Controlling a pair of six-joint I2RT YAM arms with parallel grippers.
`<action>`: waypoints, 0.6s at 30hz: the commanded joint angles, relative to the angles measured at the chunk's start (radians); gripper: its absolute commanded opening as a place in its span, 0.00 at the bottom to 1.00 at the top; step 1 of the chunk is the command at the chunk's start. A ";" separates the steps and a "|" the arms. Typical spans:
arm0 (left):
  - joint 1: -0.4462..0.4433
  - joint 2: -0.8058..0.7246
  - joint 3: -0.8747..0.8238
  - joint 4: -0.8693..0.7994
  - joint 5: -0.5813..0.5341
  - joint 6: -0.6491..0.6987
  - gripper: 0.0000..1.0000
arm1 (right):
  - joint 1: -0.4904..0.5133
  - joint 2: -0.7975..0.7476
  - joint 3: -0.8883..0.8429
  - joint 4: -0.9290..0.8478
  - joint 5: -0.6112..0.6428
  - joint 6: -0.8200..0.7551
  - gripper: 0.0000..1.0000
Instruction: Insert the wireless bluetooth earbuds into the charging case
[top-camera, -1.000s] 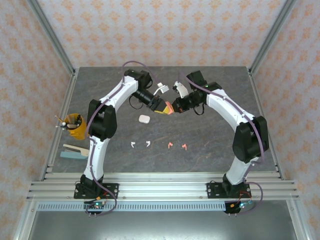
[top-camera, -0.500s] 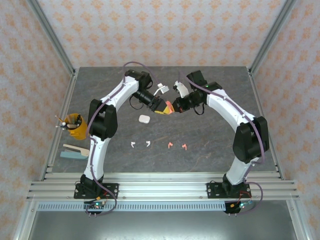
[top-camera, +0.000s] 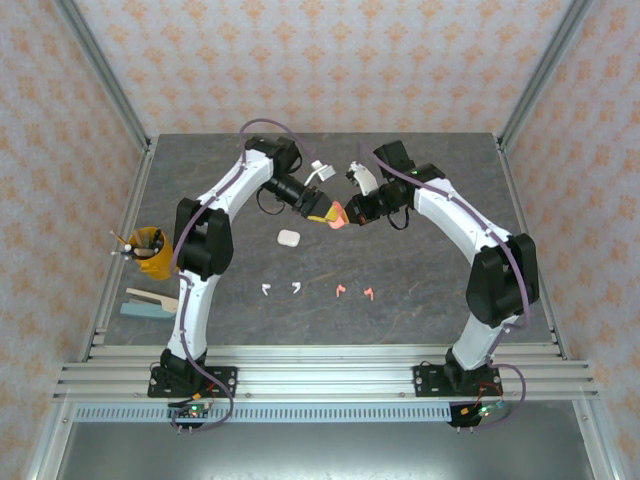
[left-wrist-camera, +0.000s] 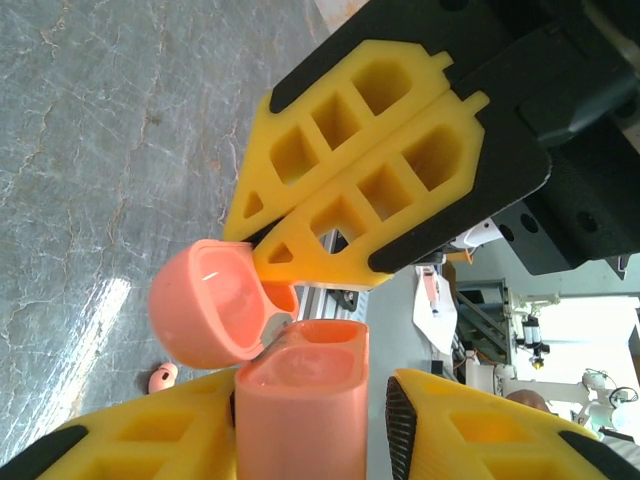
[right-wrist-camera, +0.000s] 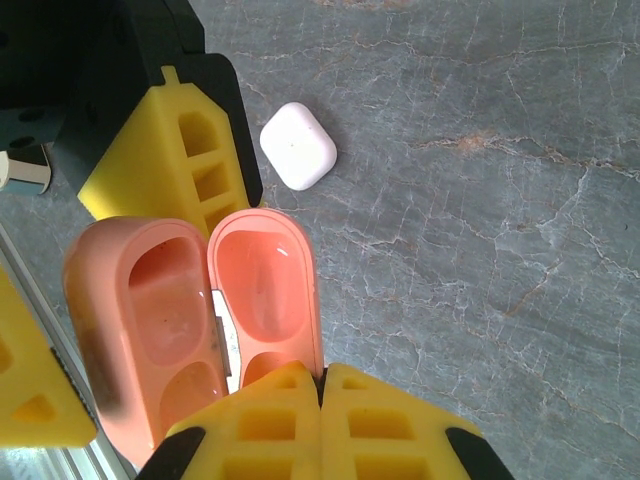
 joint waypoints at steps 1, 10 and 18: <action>0.008 0.009 0.034 -0.026 0.022 0.003 0.41 | 0.003 -0.042 0.027 -0.020 0.007 -0.016 0.00; 0.008 0.027 0.061 -0.092 0.047 0.055 0.41 | 0.003 -0.034 0.038 -0.030 -0.006 -0.023 0.00; 0.006 0.038 0.073 -0.119 0.053 0.075 0.40 | 0.004 -0.021 0.054 -0.030 -0.013 -0.020 0.00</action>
